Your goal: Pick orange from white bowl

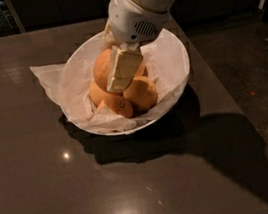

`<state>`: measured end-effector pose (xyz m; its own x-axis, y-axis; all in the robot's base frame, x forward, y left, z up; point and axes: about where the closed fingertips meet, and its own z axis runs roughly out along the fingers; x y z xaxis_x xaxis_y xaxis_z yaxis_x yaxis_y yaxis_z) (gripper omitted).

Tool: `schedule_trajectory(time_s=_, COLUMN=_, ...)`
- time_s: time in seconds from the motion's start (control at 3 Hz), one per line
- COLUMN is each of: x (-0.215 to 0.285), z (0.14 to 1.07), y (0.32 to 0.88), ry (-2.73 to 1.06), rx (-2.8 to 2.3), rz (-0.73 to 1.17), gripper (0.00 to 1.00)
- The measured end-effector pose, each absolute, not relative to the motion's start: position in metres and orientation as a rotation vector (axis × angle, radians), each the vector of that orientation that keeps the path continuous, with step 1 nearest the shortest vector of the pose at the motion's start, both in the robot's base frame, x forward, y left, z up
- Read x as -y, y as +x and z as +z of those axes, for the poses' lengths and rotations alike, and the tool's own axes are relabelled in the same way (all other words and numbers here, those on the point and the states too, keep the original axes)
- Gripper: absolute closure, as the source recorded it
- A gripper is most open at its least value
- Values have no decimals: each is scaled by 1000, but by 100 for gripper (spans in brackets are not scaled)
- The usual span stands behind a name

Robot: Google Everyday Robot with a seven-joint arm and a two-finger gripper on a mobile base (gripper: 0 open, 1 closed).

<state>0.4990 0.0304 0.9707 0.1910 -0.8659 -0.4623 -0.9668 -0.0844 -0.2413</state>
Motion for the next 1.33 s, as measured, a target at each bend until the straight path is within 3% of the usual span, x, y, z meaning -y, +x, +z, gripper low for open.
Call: schedule_trajectory(time_s=1.33, x=-13, z=1022, y=445, ry=-1831, rx=-1703, rz=215, gripper=100)
